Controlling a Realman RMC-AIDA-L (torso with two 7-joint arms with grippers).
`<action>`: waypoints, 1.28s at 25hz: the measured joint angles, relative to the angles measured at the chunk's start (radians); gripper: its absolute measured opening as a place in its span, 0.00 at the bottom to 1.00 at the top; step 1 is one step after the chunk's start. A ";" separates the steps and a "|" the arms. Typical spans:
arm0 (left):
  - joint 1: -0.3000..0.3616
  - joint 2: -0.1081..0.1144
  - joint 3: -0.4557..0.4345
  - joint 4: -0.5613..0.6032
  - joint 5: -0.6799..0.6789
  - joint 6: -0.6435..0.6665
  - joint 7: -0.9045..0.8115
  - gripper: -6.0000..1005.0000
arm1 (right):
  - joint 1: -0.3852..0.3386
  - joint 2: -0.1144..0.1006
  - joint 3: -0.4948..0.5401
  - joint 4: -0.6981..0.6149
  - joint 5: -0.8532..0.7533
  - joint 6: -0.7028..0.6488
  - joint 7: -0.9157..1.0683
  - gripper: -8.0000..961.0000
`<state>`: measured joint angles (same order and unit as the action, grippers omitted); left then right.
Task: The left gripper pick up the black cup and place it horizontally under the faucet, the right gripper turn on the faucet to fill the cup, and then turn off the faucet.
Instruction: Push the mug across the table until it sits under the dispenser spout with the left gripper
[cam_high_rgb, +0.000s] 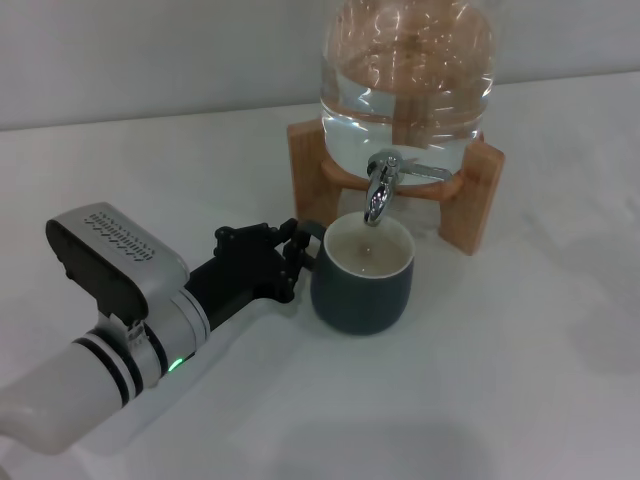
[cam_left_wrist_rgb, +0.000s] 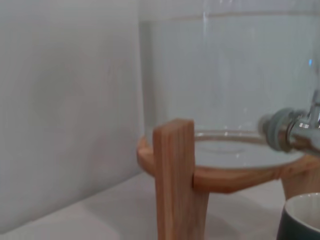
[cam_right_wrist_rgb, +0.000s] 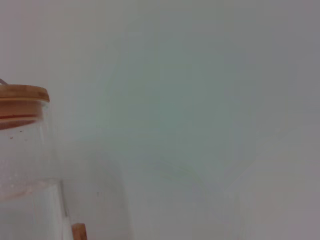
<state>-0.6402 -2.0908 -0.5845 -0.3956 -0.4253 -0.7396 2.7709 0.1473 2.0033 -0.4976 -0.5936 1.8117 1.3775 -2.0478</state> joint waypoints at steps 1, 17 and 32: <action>-0.001 0.000 0.000 0.000 0.000 0.005 0.000 0.13 | 0.000 0.000 -0.001 0.000 0.000 0.000 0.000 0.89; -0.012 -0.003 0.002 -0.002 0.002 0.014 -0.001 0.14 | 0.000 0.002 0.001 0.009 0.004 0.001 0.000 0.89; -0.014 -0.003 0.005 -0.007 0.003 0.039 -0.002 0.22 | 0.005 0.002 0.002 0.009 0.006 0.003 0.000 0.89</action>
<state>-0.6538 -2.0939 -0.5800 -0.4025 -0.4219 -0.7009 2.7686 0.1519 2.0049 -0.4955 -0.5844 1.8178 1.3807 -2.0478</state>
